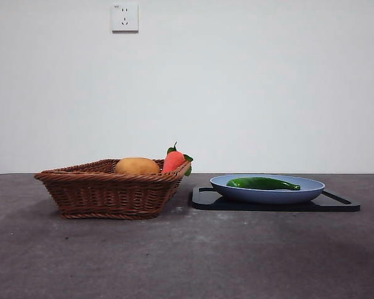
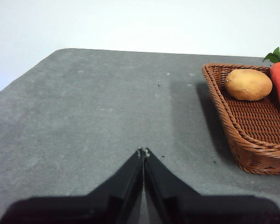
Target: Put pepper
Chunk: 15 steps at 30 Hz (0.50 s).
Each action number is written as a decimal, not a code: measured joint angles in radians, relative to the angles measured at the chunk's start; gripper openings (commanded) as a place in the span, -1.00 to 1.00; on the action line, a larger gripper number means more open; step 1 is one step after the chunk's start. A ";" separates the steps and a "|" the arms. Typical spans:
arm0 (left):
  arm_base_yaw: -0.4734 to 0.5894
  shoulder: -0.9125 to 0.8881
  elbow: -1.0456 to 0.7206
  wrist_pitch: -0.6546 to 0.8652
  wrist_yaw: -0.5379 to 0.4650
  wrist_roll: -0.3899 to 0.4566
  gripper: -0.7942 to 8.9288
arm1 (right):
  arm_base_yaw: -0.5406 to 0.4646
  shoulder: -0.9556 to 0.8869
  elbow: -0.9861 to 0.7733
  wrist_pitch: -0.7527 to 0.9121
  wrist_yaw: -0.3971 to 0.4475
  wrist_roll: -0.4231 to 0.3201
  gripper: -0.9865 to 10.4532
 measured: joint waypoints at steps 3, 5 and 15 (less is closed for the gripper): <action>0.000 0.000 0.000 0.000 0.000 0.000 -0.82 | 0.000 -0.021 -0.042 -0.001 0.000 0.003 -0.81; 0.000 0.000 0.000 0.000 0.000 0.000 -0.82 | 0.000 -0.022 -0.047 -0.010 0.000 0.004 -0.81; 0.000 0.000 0.000 0.000 0.000 0.000 -0.82 | -0.006 -0.022 -0.045 -0.112 0.000 0.056 -0.81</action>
